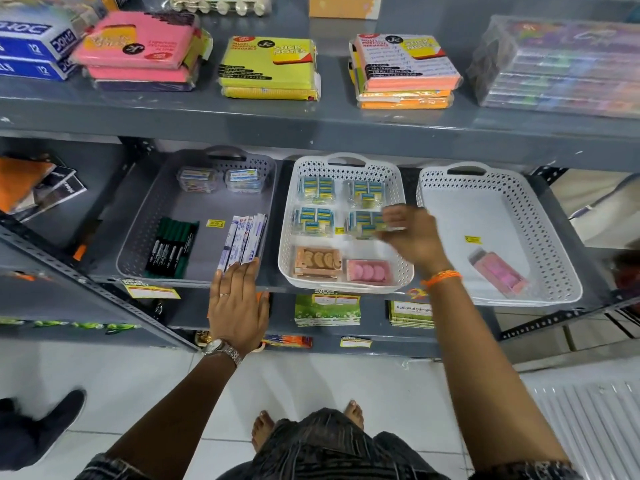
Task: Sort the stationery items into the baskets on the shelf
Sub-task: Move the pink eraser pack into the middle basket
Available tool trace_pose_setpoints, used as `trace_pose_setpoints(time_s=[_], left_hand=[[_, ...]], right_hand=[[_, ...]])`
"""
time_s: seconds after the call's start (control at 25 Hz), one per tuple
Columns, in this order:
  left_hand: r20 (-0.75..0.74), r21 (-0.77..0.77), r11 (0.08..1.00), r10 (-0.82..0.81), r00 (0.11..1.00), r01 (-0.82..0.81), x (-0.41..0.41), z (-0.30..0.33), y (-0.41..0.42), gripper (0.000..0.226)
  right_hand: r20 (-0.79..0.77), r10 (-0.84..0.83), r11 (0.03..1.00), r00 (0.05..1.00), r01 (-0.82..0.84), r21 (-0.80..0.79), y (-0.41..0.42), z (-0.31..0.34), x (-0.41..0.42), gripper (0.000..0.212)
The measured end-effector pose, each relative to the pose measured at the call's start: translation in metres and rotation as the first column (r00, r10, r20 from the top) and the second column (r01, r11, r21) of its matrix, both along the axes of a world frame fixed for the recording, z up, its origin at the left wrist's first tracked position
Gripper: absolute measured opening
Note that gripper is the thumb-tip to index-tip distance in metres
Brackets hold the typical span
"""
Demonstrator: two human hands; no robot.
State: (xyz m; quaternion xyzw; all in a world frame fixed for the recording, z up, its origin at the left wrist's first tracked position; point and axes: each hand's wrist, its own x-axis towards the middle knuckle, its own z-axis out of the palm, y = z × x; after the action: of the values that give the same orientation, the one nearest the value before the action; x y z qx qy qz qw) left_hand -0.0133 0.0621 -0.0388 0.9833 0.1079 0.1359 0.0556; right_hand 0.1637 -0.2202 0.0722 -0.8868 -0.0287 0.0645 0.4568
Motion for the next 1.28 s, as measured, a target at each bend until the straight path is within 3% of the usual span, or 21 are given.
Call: trace_pose_setpoints(time_s=[0.08, 0.16, 0.28, 0.36, 0.48, 0.72, 0.84, 0.92, 0.96, 1.12, 1.28], left_hand=[[0.012, -0.009, 1.0, 0.013, 1.0, -0.012, 0.0, 0.0, 0.0, 0.067], [0.022, -0.021, 1.0, 0.012, 1.0, -0.011, 0.0, 0.0, -0.003, 0.067], [0.022, -0.023, 1.0, 0.017, 1.0, -0.016, 0.001, 0.0, -0.004, 0.068], [0.021, -0.015, 1.0, 0.016, 1.0, -0.015, 0.001, 0.0, -0.004, 0.068], [0.03, -0.022, 1.0, 0.021, 0.999, -0.021, 0.001, -0.001, -0.003, 0.067], [0.042, -0.016, 1.0, 0.022, 0.999, -0.021, 0.002, -0.003, -0.002, 0.067], [0.047, -0.008, 1.0, 0.025, 0.999, -0.025, 0.002, -0.006, -0.001, 0.068], [0.05, 0.0, 1.0, 0.024, 0.998, -0.024, 0.003, -0.007, -0.001, 0.068], [0.05, 0.002, 1.0, 0.024, 0.998, -0.024, 0.003, -0.007, -0.001, 0.068], [0.051, 0.018, 1.0, 0.009, 0.999, -0.01, 0.003, -0.009, 0.002, 0.069], [0.044, 0.022, 1.0, 0.004, 0.999, -0.005, 0.002, -0.01, 0.004, 0.07]], right_hand=[[0.101, -0.173, 0.961, 0.98, 0.191, -0.2, -0.053, 0.004, 0.013, 0.036], [0.058, -0.263, 0.871, 0.963, 0.263, -0.416, -0.104, -0.001, 0.022, 0.043], [-0.097, -0.367, 0.671, 0.925, 0.192, -0.716, -0.15, -0.023, 0.02, 0.06], [-0.148, -0.426, 0.57, 0.893, 0.138, -0.81, -0.164, -0.036, 0.011, 0.059], [-0.181, -0.361, 0.568, 0.915, 0.062, -0.821, -0.173, -0.045, 0.006, 0.051], [-0.053, -0.259, 0.617, 0.964, 0.123, -0.777, -0.152, -0.018, 0.009, 0.04], [0.072, -0.126, 0.801, 0.989, 0.145, -0.581, -0.114, 0.015, 0.007, 0.053], [0.052, 0.035, 0.909, 0.998, -0.01, -0.418, -0.081, 0.033, 0.004, 0.055], [0.0, 0.128, 0.915, 0.992, -0.118, -0.387, -0.063, 0.038, 0.002, 0.056], [-0.153, 0.382, 0.754, 0.912, -0.403, -0.519, -0.009, 0.033, -0.002, 0.063], [-0.273, 0.443, 0.604, 0.854, -0.509, -0.613, 0.013, 0.011, -0.003, 0.065]])
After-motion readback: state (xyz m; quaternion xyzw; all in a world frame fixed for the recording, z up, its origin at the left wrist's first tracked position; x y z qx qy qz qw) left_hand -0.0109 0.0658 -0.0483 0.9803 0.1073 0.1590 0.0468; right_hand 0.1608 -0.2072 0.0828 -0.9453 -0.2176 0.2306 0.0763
